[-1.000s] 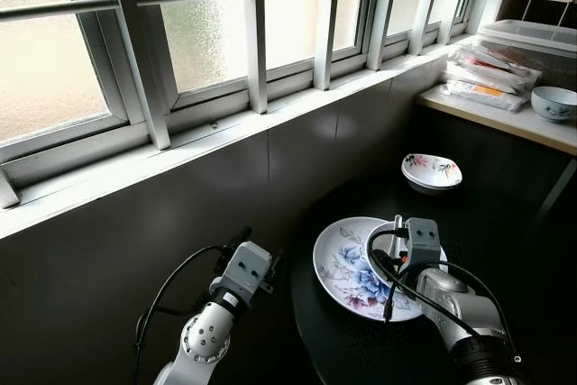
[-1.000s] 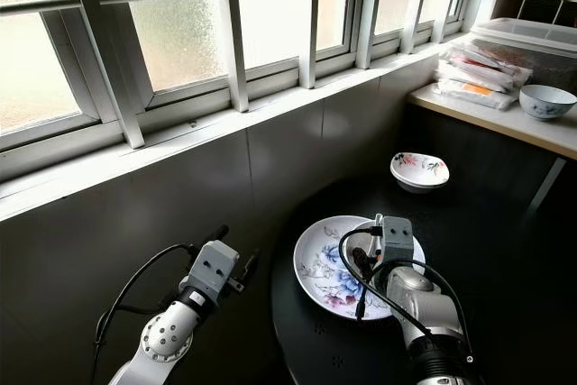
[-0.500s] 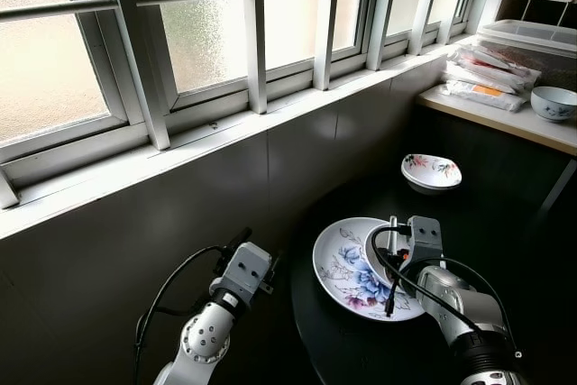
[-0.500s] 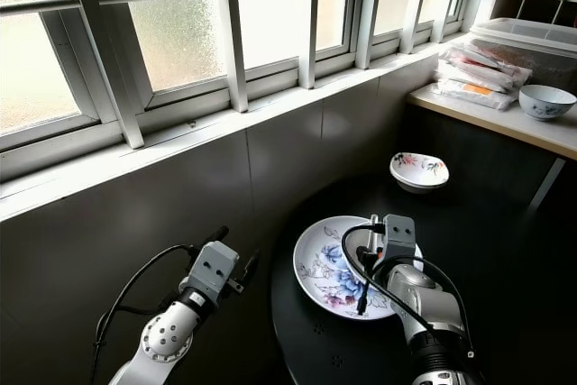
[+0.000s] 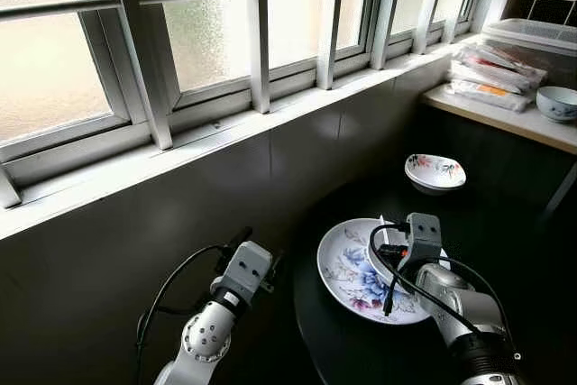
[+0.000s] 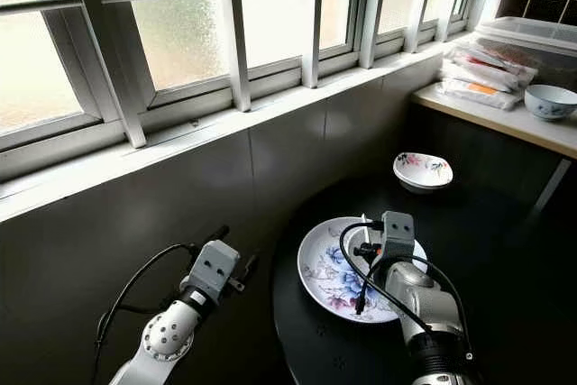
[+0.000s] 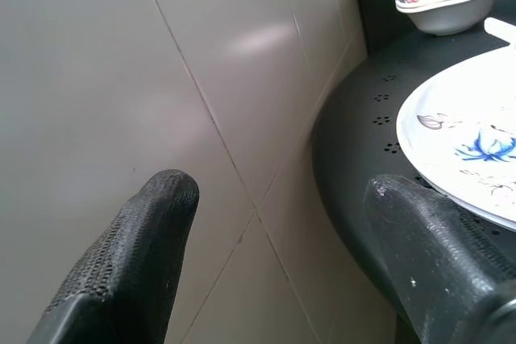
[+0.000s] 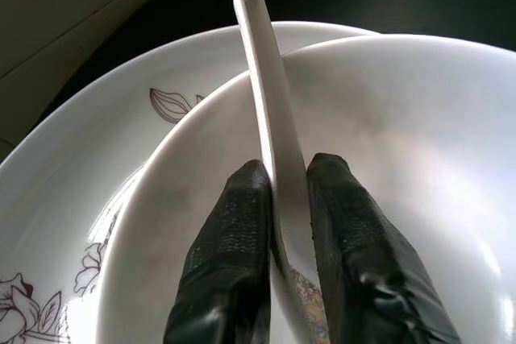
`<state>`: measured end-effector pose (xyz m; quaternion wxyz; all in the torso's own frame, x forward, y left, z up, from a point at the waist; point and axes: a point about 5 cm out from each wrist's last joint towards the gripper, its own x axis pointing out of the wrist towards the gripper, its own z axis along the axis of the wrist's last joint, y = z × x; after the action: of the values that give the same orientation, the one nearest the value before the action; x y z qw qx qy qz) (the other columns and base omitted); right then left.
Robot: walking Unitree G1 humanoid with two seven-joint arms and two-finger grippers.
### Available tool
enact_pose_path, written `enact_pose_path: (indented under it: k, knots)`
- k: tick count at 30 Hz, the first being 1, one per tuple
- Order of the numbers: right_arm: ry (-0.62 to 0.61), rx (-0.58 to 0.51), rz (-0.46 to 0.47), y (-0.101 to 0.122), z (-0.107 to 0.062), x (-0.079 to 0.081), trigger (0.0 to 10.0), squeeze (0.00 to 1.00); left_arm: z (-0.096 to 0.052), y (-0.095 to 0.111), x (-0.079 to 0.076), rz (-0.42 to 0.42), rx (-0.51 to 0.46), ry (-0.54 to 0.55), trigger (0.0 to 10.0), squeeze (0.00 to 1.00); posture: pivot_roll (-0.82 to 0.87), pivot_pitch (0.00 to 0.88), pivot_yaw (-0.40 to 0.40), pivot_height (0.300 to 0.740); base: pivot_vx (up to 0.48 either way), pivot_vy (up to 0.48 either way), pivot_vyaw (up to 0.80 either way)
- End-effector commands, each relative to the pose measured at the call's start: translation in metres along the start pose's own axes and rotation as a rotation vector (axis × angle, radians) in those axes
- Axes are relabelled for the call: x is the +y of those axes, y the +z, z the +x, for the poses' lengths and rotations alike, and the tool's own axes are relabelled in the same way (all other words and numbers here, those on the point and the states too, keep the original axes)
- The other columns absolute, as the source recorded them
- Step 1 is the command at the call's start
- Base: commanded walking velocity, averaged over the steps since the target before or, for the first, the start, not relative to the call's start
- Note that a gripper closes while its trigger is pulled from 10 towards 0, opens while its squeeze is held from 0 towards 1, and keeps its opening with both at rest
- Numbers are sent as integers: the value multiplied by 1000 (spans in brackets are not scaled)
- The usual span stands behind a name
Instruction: Kitchen organization
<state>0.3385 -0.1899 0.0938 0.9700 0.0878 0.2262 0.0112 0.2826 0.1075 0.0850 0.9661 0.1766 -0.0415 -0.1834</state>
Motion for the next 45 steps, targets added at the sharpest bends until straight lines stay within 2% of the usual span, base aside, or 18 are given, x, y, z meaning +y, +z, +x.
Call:
enact_pose_path:
  k: [1,6,7,8,10,12,16,20,22,24,27,35,38,45]
  knots:
    - [-13,-69,-13,9,-3,0,0,0,2,-2,2,-11,14,6,10000,0,-13,0,-5,740,0,0,0]
    - [-7,-212,-53,32,-9,7,0,0,2,-2,3,-10,14,7,10000,0,-13,0,-5,740,0,0,0]
    - [-6,-305,-70,44,-14,11,0,0,2,-2,3,-9,14,6,10000,0,-13,0,-4,740,0,0,0]
    - [-6,-305,-70,44,-14,11,0,0,2,-2,3,-9,14,6,10000,0,-13,0,-4,740,0,0,0]
    - [11,-407,-102,57,-20,18,0,0,2,-2,3,-9,14,7,10000,0,-12,0,-4,740,0,0,0]
    - [19,-436,-112,59,-22,21,0,0,2,-2,3,-9,14,7,10000,0,-13,0,-4,740,0,0,0]
    - [15,-455,-118,59,-24,21,0,0,2,-2,3,-9,15,7,10000,0,-12,0,-5,740,0,0,0]
    - [32,-503,-187,60,-28,26,0,0,2,-2,3,-11,15,9,10000,0,-12,0,-5,740,0,0,0]
    - [79,-552,-243,62,-33,36,0,0,2,-2,3,-13,15,9,10000,0,-12,0,-5,740,0,0,0]
    - [96,-557,-243,62,-34,38,0,0,2,-2,3,-13,15,9,10000,0,-12,0,-5,740,0,0,0]
    - [203,-608,-313,65,-40,54,0,0,2,-2,3,-18,12,11,10000,0,-13,0,-5,740,0,0,800]
    - [213,-599,-319,60,-39,56,0,0,2,-2,4,-38,12,21,10000,0,-10,0,-9,740,0,0,800]
    - [224,-586,-325,55,-40,58,0,0,2,-2,4,-41,11,22,10000,0,-12,0,-10,740,-265,401,800]
    - [281,-605,-369,44,-46,72,0,0,2,1,4,-51,-17,28,10000,0,-14,0,-9,740,0,243,800]
